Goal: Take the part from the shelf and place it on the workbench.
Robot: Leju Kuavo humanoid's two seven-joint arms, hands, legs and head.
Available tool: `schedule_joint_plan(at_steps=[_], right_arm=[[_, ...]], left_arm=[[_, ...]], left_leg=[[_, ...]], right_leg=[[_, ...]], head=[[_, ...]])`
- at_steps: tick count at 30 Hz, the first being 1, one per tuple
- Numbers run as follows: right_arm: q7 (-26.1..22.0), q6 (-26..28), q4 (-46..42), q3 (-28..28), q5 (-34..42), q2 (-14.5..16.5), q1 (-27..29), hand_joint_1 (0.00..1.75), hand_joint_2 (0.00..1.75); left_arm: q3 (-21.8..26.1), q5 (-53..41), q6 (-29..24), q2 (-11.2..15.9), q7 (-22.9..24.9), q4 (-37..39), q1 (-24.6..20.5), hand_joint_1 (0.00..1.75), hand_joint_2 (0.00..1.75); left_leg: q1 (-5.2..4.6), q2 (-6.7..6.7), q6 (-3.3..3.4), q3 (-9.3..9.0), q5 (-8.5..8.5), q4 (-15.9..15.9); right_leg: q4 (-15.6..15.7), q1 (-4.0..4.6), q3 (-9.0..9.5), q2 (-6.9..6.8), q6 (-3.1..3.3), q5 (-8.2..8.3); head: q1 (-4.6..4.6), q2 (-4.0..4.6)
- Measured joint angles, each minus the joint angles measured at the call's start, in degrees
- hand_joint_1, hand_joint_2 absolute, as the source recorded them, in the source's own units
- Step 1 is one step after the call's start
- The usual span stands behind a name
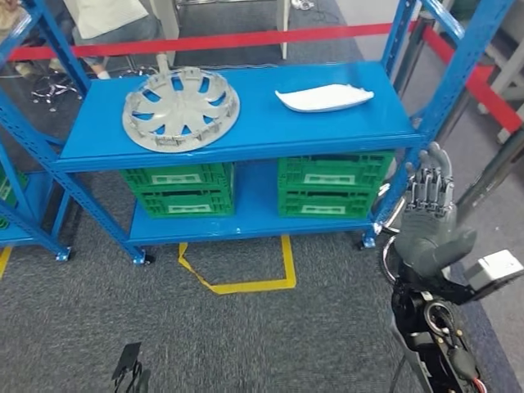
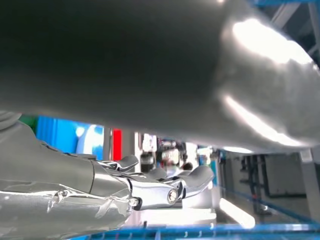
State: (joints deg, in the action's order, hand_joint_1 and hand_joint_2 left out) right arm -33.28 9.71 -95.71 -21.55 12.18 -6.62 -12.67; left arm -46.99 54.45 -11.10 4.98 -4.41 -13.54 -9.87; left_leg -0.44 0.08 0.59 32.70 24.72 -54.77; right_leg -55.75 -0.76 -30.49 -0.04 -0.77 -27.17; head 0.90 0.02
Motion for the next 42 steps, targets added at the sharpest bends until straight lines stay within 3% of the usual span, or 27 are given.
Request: schedule_joint_plan(at_steps=[4, 12, 21, 42], right_arm=[[-0.01, -0.02, 0.0, 0.04, -0.01, 0.08, -0.02, 0.0, 0.0], [-0.01, -0.07, 0.0, 0.01, -0.01, 0.15, -0.08, 0.0, 0.0], [0.02, -0.14, -0.02, 0.02, -0.09, 0.15, -0.07, 0.0, 0.0], [0.03, -0.74, -0.02, 0.02, -0.26, 0.26, -0.1, 0.0, 0.0]], left_arm=[[0.0, 0.01, 0.0, 0.1, -0.03, 0.01, 0.14, 0.0, 0.0], [0.0, 0.02, 0.0, 0.11, -0.09, 0.01, 0.13, 0.0, 0.0], [0.0, -0.02, 0.1, 0.07, -0.06, 0.01, 0.13, 0.0, 0.0], [0.0, 0.17, 0.04, 0.07, -0.12, 0.03, 0.14, 0.0, 0.0]], left_leg=[[0.06, -0.01, 0.46, 0.05, -0.22, 0.12], [0.3, -0.02, -0.28, -0.26, -0.48, 0.72], [0.32, -0.02, -0.93, -0.27, -0.35, 0.73], [0.26, -0.02, -0.95, -0.27, -0.31, 0.72]], right_leg=[[0.18, 0.29, 0.07, 0.11, 0.31, 0.06], [0.18, 0.56, 0.14, 0.1, 1.04, -0.01], [0.22, 0.56, 0.19, 0.09, 1.17, -0.03], [0.38, 0.49, 0.29, 0.09, 1.16, -0.02]], head=[[-0.82, 0.01], [-1.78, 0.0], [-1.74, 0.01], [-1.61, 0.01]])
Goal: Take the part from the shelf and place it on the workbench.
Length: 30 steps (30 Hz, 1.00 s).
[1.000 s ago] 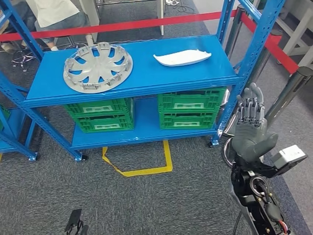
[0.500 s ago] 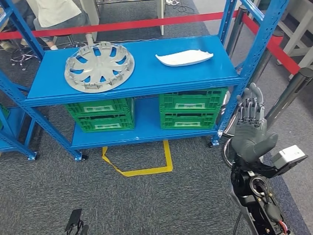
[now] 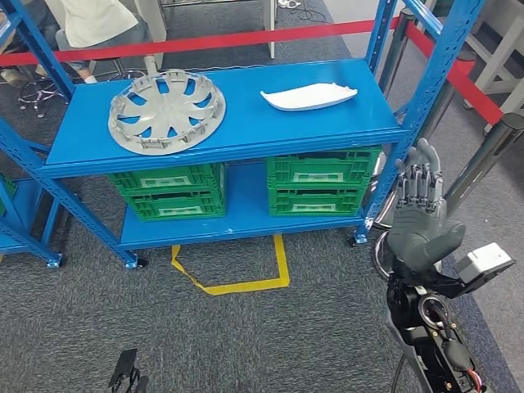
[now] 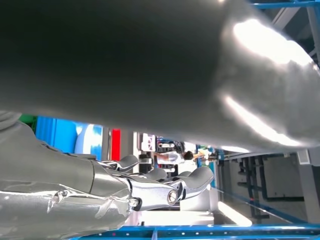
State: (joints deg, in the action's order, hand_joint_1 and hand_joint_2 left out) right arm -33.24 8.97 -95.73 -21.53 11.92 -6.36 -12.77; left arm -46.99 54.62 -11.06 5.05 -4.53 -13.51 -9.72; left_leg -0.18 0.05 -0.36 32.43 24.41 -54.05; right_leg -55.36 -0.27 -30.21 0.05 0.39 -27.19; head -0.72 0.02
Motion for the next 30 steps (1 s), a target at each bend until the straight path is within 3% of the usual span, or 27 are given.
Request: schedule_joint_plan(at_steps=[6, 10, 12, 14, 15, 16, 17, 19, 20, 22, 23, 26, 28, 30], right_arm=[[0.27, 0.28, 0.0, 0.07, -0.39, 0.04, -0.04, 0.0, 0.0], [0.47, 0.66, -0.05, 0.1, -0.74, 0.22, -0.05, 0.0, 0.0], [0.49, 0.68, -0.1, 0.14, -0.79, 0.27, -0.18, 0.0, 0.0], [0.53, 0.66, -0.06, 0.11, -0.8, 0.29, -0.13, 0.0, 0.0], [0.56, 0.64, -0.02, 0.1, -0.8, 0.3, 0.0, 0.0, 0.0], [0.58, 0.61, 0.04, 0.1, -0.8, 0.31, 0.13, 0.0, 0.0], [0.6, 0.59, 0.1, 0.13, -0.8, 0.31, 0.19, 0.0, 0.0], [0.62, 0.57, 0.2, 0.14, -0.8, 0.31, 0.19, 0.0, 0.0], [0.62, 0.57, 0.26, 0.13, -0.8, 0.31, 0.18, 0.0, 0.0], [0.64, 0.55, 0.34, 0.08, -0.8, 0.33, 0.25, 0.0, 0.0], [0.65, 0.53, 0.36, 0.08, -0.8, 0.34, 0.28, 0.0, 0.0], [0.64, 0.48, 0.31, 0.17, -0.8, 0.42, 0.2, 0.0, 0.0], [0.62, 0.43, 0.28, 0.18, -0.81, 0.5, 0.12, 0.0, 0.0], [0.62, 0.4, 0.29, 0.15, -0.84, 0.52, 0.14, 0.0, 0.0]], left_arm=[[0.0, -0.05, 0.02, 0.0, -0.02, 0.02, -0.03, 0.0, 0.0], [-0.01, -0.07, 0.09, 0.14, 0.22, 0.05, -0.11, 0.0, 0.0], [-0.01, -0.05, 0.1, 0.07, 0.38, 0.07, -0.17, 0.0, 0.0], [0.0, -0.04, 0.11, 0.03, 0.56, 0.08, -0.23, 0.0, 0.0], [0.0, -0.04, 0.11, 0.01, 0.61, 0.09, -0.22, 0.0, 0.0], [0.0, -0.03, 0.11, -0.03, 0.68, 0.11, -0.16, 0.0, 0.0], [0.0, -0.03, 0.11, -0.08, 0.71, 0.13, -0.1, 0.0, 0.0], [0.0, -0.02, 0.11, -0.16, 0.77, 0.15, -0.03, 0.0, 0.0], [-0.01, -0.03, 0.11, -0.08, 0.77, 0.2, -0.1, 0.0, 0.0], [-0.02, -0.02, 0.1, 0.05, 0.73, 0.27, -0.19, 0.0, 0.0], [-0.02, -0.02, 0.09, 0.11, 0.72, 0.31, -0.19, 0.0, 0.0], [-0.02, -0.02, 0.09, 0.07, 0.7, 0.32, -0.03, 0.0, 0.0], [-0.03, -0.02, 0.09, 0.04, 0.71, 0.33, -0.21, 0.0, 0.0], [-0.04, -0.02, 0.1, 0.0, 0.71, 0.33, -0.34, 0.0, 0.0]], left_leg=[[0.0, 0.0, 0.0, 0.01, 0.0, 0.0], [0.2, -0.02, 1.25, -1.06, -0.51, 1.79], [0.88, 0.01, 1.55, -2.6, -1.37, 4.11], [1.24, -0.1, 1.45, -3.12, -1.46, 4.65], [1.44, -0.28, 1.28, -3.15, -1.37, 4.57], [1.7, -0.53, 1.01, -3.17, -1.2, 4.4], [2.06, -0.85, 0.6, -3.18, -0.96, 4.09], [2.92, -1.57, -0.68, -3.09, -0.12, 2.88], [3.13, -1.96, -1.43, -2.82, 0.37, 1.96], [3.06, -2.6, -2.54, -1.97, 0.69, 0.5], [2.94, -2.8, -2.85, -1.56, 0.53, 0.2], [3.05, -2.07, -3.22, -0.41, 1.08, -1.25], [2.79, -0.78, -3.05, 2.88, 3.95, -7.65], [2.24, -0.36, -2.63, 7.81, 6.96, -16.33]], right_leg=[[0.0, 0.0, 0.0, 0.0, 0.0, 0.0], [1.11, -0.13, 0.52, -0.1, -0.84, 0.27], [-1.52, 0.0, -0.49, -0.05, -1.3, -1.47], [-8.73, -0.47, -3.83, -0.01, -2.0, -4.89], [-12.02, -0.83, -5.49, -0.02, -2.43, -5.99], [-13.66, -1.24, -6.41, -0.04, -2.9, -6.08], [-12.98, -1.69, -6.19, -0.05, -3.43, -4.97], [-6.39, -2.6, -3.03, 0.31, -4.77, -1.19], [-3.23, -2.85, -1.46, 0.89, -5.13, -0.14], [-0.91, -2.91, -0.15, 1.63, -4.53, -0.17], [-1.16, -2.77, -0.33, 1.62, -3.74, -0.3], [-1.59, -2.54, -0.64, 0.97, -2.22, -0.24], [-1.45, -2.25, -0.55, 0.35, -1.52, -0.27], [-1.41, -1.72, -0.54, -0.41, -1.05, -0.41]], head=[[0.02, 0.0], [-0.37, 0.0], [-0.32, 0.0], [0.31, 0.0], [0.5, 0.0], [0.67, 0.0], [0.81, 0.0], [1.17, 0.0], [1.62, 0.0], [2.08, 0.0], [1.97, 0.0], [0.55, 0.0], [-0.55, 0.0], [-1.49, 0.0]])
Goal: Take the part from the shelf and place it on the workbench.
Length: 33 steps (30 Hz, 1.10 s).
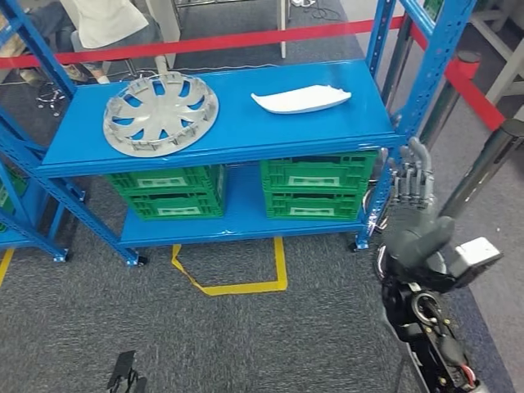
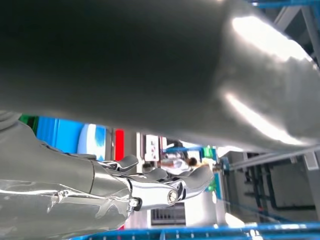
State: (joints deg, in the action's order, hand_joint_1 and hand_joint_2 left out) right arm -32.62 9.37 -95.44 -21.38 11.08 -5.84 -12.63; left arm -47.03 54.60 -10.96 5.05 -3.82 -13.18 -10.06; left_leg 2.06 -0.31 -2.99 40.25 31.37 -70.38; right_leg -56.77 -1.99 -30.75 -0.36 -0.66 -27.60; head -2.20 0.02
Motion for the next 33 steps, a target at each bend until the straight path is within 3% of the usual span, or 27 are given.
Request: schedule_joint_plan(at_steps=[1, 2, 3, 5, 7, 9, 11, 13, 15, 16, 17, 18, 20, 22, 33], right_arm=[[0.01, -0.01, 0.01, -0.02, -0.02, 0.01, 0.01, 0.0, 0.0], [0.01, -0.01, 0.01, -0.03, -0.03, 0.01, 0.01, 0.0, 0.0], [0.01, -0.01, 0.01, -0.03, -0.04, 0.02, -0.01, 0.0, 0.0], [0.01, -0.04, 0.0, -0.03, -0.11, 0.04, -0.08, 0.0, 0.0], [0.03, -0.09, -0.01, -0.02, -0.22, 0.06, -0.11, 0.0, 0.0], [0.04, -0.17, -0.01, -0.02, -0.32, 0.08, -0.11, 0.0, 0.0], [0.05, -0.25, -0.01, -0.01, -0.42, 0.1, -0.13, 0.0, 0.0], [0.07, -0.25, -0.01, 0.04, -0.48, 0.11, -0.12, 0.0, 0.0], [0.11, -0.26, 0.01, 0.03, -0.54, 0.11, 0.05, 0.0, 0.0], [0.14, -0.27, 0.03, 0.02, -0.57, 0.11, 0.17, 0.0, 0.0], [0.14, -0.27, 0.07, 0.03, -0.61, 0.11, 0.24, 0.0, 0.0], [0.14, -0.27, 0.11, 0.08, -0.63, 0.11, 0.26, 0.0, 0.0], [0.14, -0.28, 0.19, 0.16, -0.7, 0.11, 0.22, 0.0, 0.0], [0.17, -0.31, 0.2, 0.15, -0.74, 0.11, 0.17, 0.0, 0.0], [0.19, -0.53, 0.19, 0.04, -0.86, 0.15, 0.14, 0.0, 0.0]], left_arm=[[0.0, 0.0, 0.01, -0.02, 0.0, 0.0, 0.06, 0.0, 0.0], [0.0, 0.0, 0.02, -0.02, 0.0, 0.0, 0.15, 0.0, 0.0], [-0.01, 0.0, 0.03, -0.02, 0.0, 0.0, 0.22, 0.0, 0.0], [-0.01, 0.0, 0.06, 0.11, 0.0, 0.01, 0.19, 0.0, 0.0], [-0.01, 0.0, 0.08, 0.23, -0.02, 0.01, -0.03, 0.0, 0.0], [-0.01, 0.0, 0.08, 0.24, -0.04, 0.01, -0.1, 0.0, 0.0], [-0.01, 0.01, 0.07, 0.19, -0.04, 0.02, 0.12, 0.0, 0.0], [-0.01, 0.01, 0.07, 0.13, -0.04, 0.02, 0.2, 0.0, 0.0], [-0.01, 0.01, 0.08, 0.08, -0.04, 0.02, 0.13, 0.0, 0.0], [-0.01, 0.02, 0.08, 0.04, -0.04, 0.02, 0.16, 0.0, 0.0], [-0.01, 0.02, 0.08, 0.01, -0.04, 0.02, 0.2, 0.0, 0.0], [-0.01, 0.02, 0.08, -0.02, -0.04, 0.02, 0.25, 0.0, 0.0], [-0.01, 0.01, 0.09, -0.1, -0.04, 0.02, 0.28, 0.0, 0.0], [-0.01, 0.0, 0.11, -0.15, -0.04, 0.03, 0.21, 0.0, 0.0], [-0.01, 0.0, 0.19, -0.01, 0.0, 0.1, 0.13, 0.0, 0.0]], left_leg=[[-0.34, 0.0, 0.41, 1.6, 0.31, -2.46], [-0.71, 0.0, 1.0, 1.96, -0.53, -2.46], [-1.18, 0.04, 1.77, 1.09, -2.27, -0.15], [-2.48, 1.04, 3.83, -2.71, -6.0, 7.99], [-3.5, 2.37, 4.96, -5.35, -7.37, 13.62], [-3.67, 2.32, 4.75, -5.79, -7.32, 14.97], [-3.2, 1.64, 4.53, -6.26, -7.53, 15.68], [-2.75, 1.09, 4.63, -6.79, -7.67, 16.2], [-2.73, 0.48, 4.86, -6.93, -7.58, 16.2], [-2.73, 0.16, 4.9, -7.0, -7.52, 16.18], [-2.73, -0.19, 4.89, -7.1, -7.45, 16.15], [-2.72, -0.51, 4.84, -7.27, -7.34, 16.11], [-2.75, -1.02, 4.58, -7.68, -7.01, 15.93], [-2.86, -1.28, 4.16, -7.59, -6.81, 15.56], [-2.73, -1.29, 3.71, -7.34, -7.02, 15.73]], right_leg=[[0.01, 0.34, 0.07, -0.37, 0.26, -0.11], [0.02, 0.7, 0.2, -0.69, 0.49, -0.24], [0.04, 1.07, 0.4, -0.99, 0.71, -0.37], [0.12, 1.68, 0.8, -1.57, 1.02, -0.64], [0.21, 2.04, 0.94, -2.08, 1.03, -0.9], [0.41, 2.19, 1.07, -2.73, 0.78, -1.11], [-0.27, 2.15, 0.86, -2.4, 0.32, -1.9], [-4.89, 2.02, -1.13, -0.88, -0.17, -4.56], [-12.66, 1.91, -4.79, -0.04, -0.5, -7.85], [-15.35, 1.84, -6.26, 0.04, -0.64, -8.42], [-15.89, 1.78, -6.77, 0.05, -0.74, -7.79], [-14.0, 1.71, -6.14, 0.06, -0.77, -5.99], [-6.01, 1.6, -2.73, 0.22, -0.53, -1.53], [-0.38, 1.68, -0.13, 0.46, -0.02, 0.25], [0.78, 2.19, 0.45, 0.72, 0.8, 0.13]], head=[[-0.32, 0.0], [-0.65, 0.0], [-0.95, 0.0], [-1.37, 0.0], [-1.41, -0.01], [-1.45, -0.01], [-1.43, 0.0], [-0.89, 0.0], [-0.15, 0.0], [0.16, 0.0], [0.44, 0.0], [0.75, 0.0], [1.41, 0.0], [1.76, -0.01], [1.03, 0.0]])
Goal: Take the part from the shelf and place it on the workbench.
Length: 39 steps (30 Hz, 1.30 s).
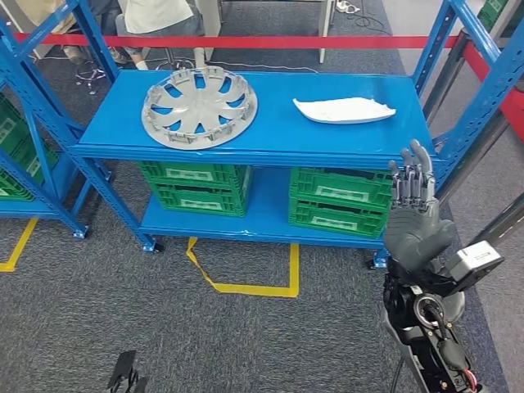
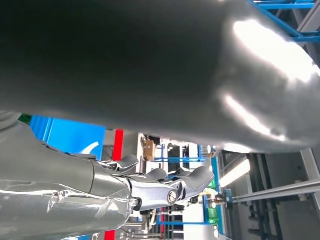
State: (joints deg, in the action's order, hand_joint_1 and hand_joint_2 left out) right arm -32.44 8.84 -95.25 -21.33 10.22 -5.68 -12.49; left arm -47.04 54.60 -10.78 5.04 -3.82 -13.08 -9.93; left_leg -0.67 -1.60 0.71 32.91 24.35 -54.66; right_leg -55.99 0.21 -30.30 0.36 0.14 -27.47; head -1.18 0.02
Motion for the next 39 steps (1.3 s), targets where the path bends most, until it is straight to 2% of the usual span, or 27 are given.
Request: schedule_joint_plan(at_steps=[4, 24, 32, 35, 37, 39], right_arm=[[0.0, -0.14, 0.0, -0.02, -0.02, 0.0, 0.0, 0.0, 0.0], [0.32, -0.66, -0.02, -0.02, 0.06, 0.0, 0.01, 0.0, 0.0], [0.34, -2.1, 0.18, -0.15, 0.69, 0.02, -0.3, 0.0, 0.0], [0.27, -2.25, 0.28, -0.25, 0.91, 0.09, -0.61, 0.0, 0.0], [0.18, -2.29, 0.31, -0.31, 0.99, 0.16, -0.93, 0.0, 0.0], [0.04, -2.31, 0.31, -0.34, 1.07, 0.17, -1.31, 0.0, 0.0]], left_arm=[[0.0, -0.01, 0.08, -0.01, 0.0, 0.01, 0.0, 0.0, 0.0], [0.0, -0.14, 0.33, 0.01, 0.07, 0.01, -0.02, 0.0, 0.0], [0.0, 0.9, 0.09, 0.16, -0.21, 0.08, 0.16, 0.0, 0.0], [0.0, 1.12, -0.16, 0.25, -0.34, 0.08, 0.31, 0.0, 0.0], [0.0, 1.3, -0.24, 0.26, -0.45, 0.08, 0.37, 0.0, 0.0], [0.0, 1.53, -0.31, 0.21, -0.61, 0.08, 0.45, 0.0, 0.0]], left_leg=[[0.05, 0.01, -0.35, -0.03, -0.03, 0.09], [0.04, 0.03, -0.44, -0.01, 0.03, 0.08], [-0.28, 0.0, -0.14, 0.1, 0.28, -0.18], [-0.38, -0.01, 0.13, 0.14, 0.44, -0.3], [-0.09, 0.07, 0.4, -0.21, 0.28, 0.34], [0.48, 0.21, 0.69, -0.97, 0.01, 1.31]], right_leg=[[-0.01, 0.02, -0.01, 0.0, 0.22, -0.02], [0.11, -0.16, 0.05, -0.01, 0.27, -0.02], [0.2, -0.26, 0.09, -0.01, 0.11, -0.03], [0.32, -0.35, 0.16, -0.03, -0.09, -0.08], [0.46, -0.33, 0.19, -0.04, -0.34, -0.18], [-1.86, -0.26, -0.73, -0.05, -0.76, -1.72]], head=[[-0.01, 0.0], [0.36, 0.0], [0.22, 0.0], [0.18, 0.0], [0.08, 0.0], [0.26, 0.0]])
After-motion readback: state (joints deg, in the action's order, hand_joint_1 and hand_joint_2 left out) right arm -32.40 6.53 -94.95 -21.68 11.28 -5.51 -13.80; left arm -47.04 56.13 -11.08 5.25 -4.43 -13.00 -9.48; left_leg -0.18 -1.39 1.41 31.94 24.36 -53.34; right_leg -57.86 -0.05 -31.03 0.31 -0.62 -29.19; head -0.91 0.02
